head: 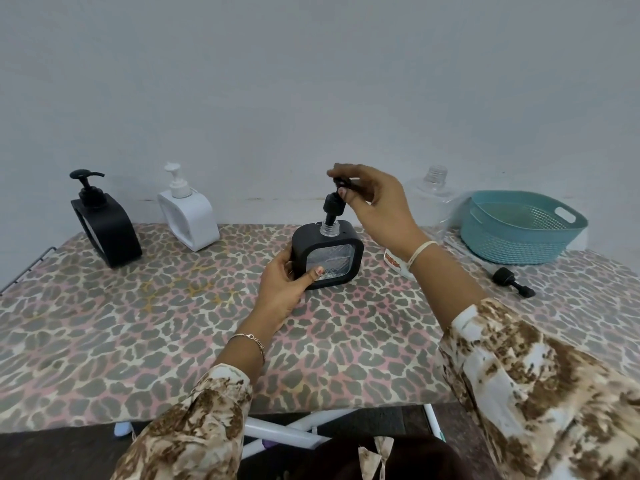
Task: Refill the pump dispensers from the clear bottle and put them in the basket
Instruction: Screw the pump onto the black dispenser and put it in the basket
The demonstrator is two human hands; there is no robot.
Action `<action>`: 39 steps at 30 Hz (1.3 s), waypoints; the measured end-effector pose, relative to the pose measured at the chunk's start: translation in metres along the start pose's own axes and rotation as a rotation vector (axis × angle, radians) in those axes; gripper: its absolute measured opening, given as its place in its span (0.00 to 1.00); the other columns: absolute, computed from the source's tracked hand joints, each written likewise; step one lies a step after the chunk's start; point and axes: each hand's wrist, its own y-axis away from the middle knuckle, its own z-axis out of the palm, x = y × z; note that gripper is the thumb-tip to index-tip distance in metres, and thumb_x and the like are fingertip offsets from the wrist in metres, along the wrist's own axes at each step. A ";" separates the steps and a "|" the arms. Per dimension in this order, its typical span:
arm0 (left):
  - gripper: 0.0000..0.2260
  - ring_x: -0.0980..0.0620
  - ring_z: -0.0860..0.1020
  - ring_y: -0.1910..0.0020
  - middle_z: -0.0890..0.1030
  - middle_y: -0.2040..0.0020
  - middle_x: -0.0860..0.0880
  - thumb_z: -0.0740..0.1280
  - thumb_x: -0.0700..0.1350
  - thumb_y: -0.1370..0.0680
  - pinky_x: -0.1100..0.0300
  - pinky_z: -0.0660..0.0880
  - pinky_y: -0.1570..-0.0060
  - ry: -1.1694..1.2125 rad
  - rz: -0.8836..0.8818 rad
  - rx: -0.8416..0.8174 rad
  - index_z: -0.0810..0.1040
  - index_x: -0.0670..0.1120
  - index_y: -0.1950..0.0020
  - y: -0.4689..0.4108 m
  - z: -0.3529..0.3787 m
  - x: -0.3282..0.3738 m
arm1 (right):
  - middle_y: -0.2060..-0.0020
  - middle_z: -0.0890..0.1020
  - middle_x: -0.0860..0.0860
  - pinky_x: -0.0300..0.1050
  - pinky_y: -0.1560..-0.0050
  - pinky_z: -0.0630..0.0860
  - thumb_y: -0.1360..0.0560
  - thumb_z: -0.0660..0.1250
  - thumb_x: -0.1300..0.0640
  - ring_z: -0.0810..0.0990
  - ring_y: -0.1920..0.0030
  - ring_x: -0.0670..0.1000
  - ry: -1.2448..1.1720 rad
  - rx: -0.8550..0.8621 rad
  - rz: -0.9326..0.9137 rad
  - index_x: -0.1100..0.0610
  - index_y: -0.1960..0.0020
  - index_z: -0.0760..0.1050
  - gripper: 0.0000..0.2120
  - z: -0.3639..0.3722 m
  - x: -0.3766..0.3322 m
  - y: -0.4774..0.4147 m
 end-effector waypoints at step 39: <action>0.29 0.62 0.77 0.46 0.76 0.42 0.52 0.74 0.42 0.28 0.73 0.74 0.54 -0.156 0.045 -0.081 0.66 0.47 0.30 0.007 0.002 0.005 | 0.54 0.77 0.40 0.56 0.41 0.71 0.31 0.67 0.35 0.76 0.48 0.48 0.301 0.268 0.208 0.48 0.50 0.71 0.19 0.038 0.028 0.041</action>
